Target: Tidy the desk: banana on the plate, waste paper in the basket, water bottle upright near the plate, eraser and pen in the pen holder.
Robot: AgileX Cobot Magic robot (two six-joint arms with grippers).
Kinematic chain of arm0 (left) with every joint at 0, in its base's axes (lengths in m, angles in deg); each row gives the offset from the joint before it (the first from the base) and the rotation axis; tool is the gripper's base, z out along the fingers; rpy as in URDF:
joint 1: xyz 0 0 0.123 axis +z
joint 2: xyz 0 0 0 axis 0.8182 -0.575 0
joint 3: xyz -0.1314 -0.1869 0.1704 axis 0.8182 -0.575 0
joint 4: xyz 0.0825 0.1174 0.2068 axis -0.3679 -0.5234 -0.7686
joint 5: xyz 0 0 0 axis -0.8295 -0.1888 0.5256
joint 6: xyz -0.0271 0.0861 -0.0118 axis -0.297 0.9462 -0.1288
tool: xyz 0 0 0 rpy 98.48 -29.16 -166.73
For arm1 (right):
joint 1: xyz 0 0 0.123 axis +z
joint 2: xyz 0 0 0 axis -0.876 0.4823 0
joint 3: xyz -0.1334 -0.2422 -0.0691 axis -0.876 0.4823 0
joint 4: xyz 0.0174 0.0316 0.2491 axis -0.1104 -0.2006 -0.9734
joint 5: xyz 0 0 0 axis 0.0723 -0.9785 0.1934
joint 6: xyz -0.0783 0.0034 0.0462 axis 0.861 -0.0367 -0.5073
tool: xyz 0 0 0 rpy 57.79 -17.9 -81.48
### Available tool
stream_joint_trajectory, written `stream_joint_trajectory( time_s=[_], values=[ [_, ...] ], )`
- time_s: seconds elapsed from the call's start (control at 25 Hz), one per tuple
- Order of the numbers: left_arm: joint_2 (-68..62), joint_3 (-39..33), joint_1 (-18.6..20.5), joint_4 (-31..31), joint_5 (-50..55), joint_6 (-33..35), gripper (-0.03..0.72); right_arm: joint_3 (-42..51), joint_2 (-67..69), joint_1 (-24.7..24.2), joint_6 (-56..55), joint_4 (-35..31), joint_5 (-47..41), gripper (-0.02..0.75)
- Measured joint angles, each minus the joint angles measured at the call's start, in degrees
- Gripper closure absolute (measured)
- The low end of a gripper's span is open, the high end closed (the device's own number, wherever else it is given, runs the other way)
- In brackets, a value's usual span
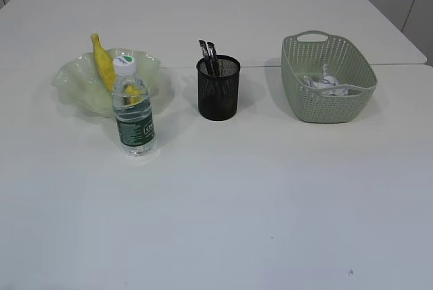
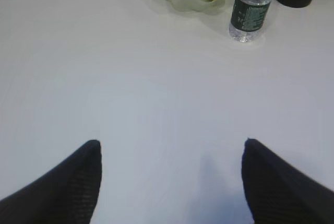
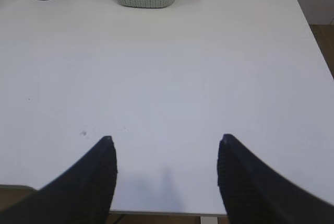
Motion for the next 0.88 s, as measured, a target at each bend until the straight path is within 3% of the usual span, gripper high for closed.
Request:
stream_joint_trajectory(
  time_s=[0.6, 0.88],
  values=[
    [0.0, -0.5, 0.0, 0.0, -1.2, 0.1, 0.106, 0.1, -0.2, 0.0, 0.0, 0.9, 0.3, 0.276],
    [0.0, -0.5, 4.3, 0.0, -1.3, 0.1, 0.108, 0.1, -2.3, -0.4, 0.0, 0.9, 0.5, 0.276]
  ],
)
